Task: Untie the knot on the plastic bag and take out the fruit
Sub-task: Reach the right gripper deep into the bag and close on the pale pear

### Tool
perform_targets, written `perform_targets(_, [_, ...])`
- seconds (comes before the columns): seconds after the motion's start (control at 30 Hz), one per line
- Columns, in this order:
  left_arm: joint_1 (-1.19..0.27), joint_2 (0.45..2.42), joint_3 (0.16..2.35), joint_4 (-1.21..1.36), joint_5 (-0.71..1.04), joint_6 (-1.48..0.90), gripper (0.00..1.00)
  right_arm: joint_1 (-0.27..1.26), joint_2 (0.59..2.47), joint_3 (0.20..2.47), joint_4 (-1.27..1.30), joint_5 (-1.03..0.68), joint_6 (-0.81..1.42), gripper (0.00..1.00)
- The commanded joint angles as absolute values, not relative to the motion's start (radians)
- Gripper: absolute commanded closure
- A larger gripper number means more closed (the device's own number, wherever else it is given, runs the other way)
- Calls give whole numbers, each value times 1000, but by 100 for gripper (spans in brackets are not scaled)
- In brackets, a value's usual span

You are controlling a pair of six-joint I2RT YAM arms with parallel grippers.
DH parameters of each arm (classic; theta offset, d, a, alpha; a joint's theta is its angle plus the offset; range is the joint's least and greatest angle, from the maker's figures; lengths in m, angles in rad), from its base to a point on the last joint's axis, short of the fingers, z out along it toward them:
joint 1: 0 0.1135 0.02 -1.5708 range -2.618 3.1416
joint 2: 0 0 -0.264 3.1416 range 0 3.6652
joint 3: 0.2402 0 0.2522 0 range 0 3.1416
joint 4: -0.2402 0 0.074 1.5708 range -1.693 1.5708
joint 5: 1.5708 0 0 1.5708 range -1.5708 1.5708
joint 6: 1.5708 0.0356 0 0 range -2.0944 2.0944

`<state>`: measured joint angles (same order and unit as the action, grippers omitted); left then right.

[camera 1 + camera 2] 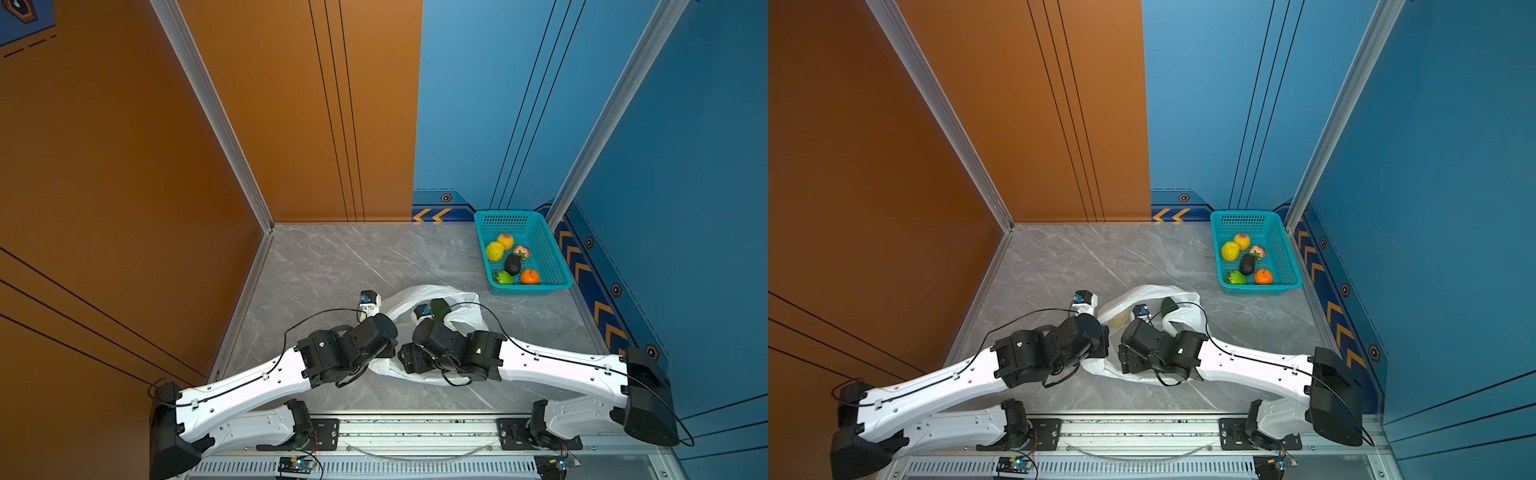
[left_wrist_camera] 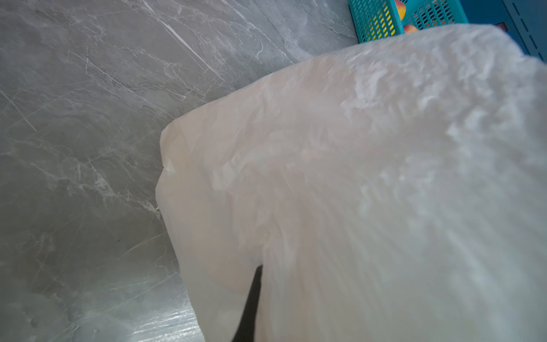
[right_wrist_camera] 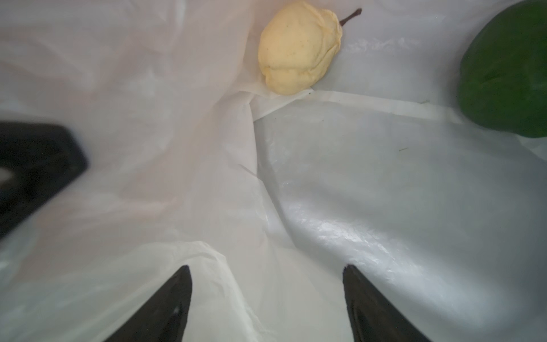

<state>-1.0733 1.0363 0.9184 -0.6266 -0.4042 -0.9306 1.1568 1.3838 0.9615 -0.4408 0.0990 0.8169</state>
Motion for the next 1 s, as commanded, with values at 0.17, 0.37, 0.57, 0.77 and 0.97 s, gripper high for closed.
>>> perform_targets(0.17, [-1065,1051,960,-647,-412,-898,100,1066,1514,916,-278,-14,832,20])
perform_targets(0.37, [-1068,1049,936,-647,-398,-911,100,1002,1602,876,-61,-44,930,20])
perform_targets(0.57, [-1075,1048,912,-648,-373,-920,100,976,1699,805,283,10,1093,19])
perform_targets(0.77, [-1080,1027,873,-649,-351,-936,100,950,1807,804,549,74,1195,19])
perform_targets(0.97, [-1079,1024,865,-650,-338,-937,100,937,1892,845,642,102,1253,19])
